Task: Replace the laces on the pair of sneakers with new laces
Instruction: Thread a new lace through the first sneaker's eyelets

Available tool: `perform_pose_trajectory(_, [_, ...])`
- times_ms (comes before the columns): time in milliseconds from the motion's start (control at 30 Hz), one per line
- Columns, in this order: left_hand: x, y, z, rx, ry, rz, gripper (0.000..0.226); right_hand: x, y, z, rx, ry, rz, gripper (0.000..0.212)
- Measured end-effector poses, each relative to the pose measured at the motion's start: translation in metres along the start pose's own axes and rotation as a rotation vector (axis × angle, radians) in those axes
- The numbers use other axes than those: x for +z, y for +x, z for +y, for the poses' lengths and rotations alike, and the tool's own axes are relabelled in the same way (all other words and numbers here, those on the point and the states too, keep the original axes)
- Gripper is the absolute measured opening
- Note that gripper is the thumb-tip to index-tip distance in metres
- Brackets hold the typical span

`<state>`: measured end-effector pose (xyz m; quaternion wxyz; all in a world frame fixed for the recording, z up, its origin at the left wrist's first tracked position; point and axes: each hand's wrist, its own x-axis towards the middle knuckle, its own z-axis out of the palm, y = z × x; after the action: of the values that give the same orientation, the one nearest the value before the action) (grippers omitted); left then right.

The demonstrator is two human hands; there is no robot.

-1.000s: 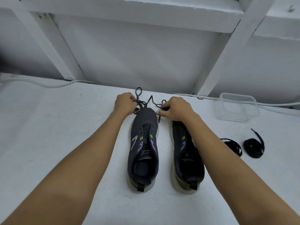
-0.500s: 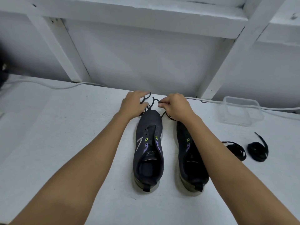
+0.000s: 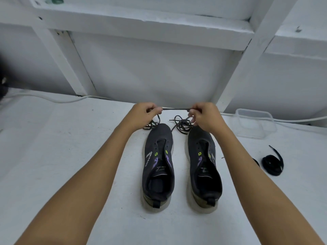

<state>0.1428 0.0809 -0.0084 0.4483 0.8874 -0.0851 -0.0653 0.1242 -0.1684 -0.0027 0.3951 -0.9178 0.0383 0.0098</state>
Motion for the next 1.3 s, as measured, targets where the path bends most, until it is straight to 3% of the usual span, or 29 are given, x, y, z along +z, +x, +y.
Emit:
perform_pose_trajectory(133, [-0.012,-0.01,0.015,0.051,0.032,0.029,0.023,-0.008,-0.02,-0.006,-0.031,0.024,0.004,0.032])
perform_pose_trajectory(233, [-0.017,-0.019,0.032,0.091,0.027,-0.002,0.023,-0.01,-0.038,-0.02,-0.091,0.021,-0.037,0.019])
perform_pose_trajectory(367, [-0.015,-0.033,0.056,0.165,0.025,-0.061,0.025,-0.006,-0.051,-0.046,-0.182,-0.02,-0.07,0.024])
perform_pose_trajectory(500, [-0.019,-0.043,0.061,0.144,0.036,-0.042,0.028,-0.009,-0.062,-0.059,-0.056,0.279,-0.096,0.031])
perform_pose_trajectory(600, [-0.019,-0.054,0.065,0.145,0.04,-0.079,0.027,-0.003,-0.071,-0.063,-0.151,0.384,-0.171,0.015])
perform_pose_trajectory(667, [-0.019,-0.059,0.068,0.149,0.027,-0.084,0.028,0.001,-0.076,-0.068,-0.172,0.475,-0.127,0.014])
perform_pose_trajectory(833, [-0.038,-0.072,0.065,0.099,0.057,-0.074,0.032,-0.003,-0.072,-0.067,0.064,0.892,-0.009,0.016])
perform_pose_trajectory(933, [-0.059,-0.079,0.053,0.064,0.088,-0.006,0.032,-0.02,-0.062,-0.055,0.224,0.99,0.126,0.011])
perform_pose_trajectory(1033, [-0.075,-0.082,0.049,0.043,0.097,0.047,0.029,-0.03,-0.059,-0.047,0.286,0.827,0.191,0.014])
perform_pose_trajectory(1133, [-0.076,-0.082,0.056,0.063,0.113,0.061,0.028,-0.024,-0.066,-0.054,0.236,0.527,0.271,0.065])
perform_pose_trajectory(1233, [-0.069,-0.079,0.067,0.099,0.115,0.054,0.028,-0.018,-0.081,-0.076,-0.043,0.241,0.298,0.095])
perform_pose_trajectory(1300, [-0.063,-0.076,0.073,0.115,0.109,0.041,0.028,-0.014,-0.085,-0.09,-0.203,-0.017,0.213,0.079])
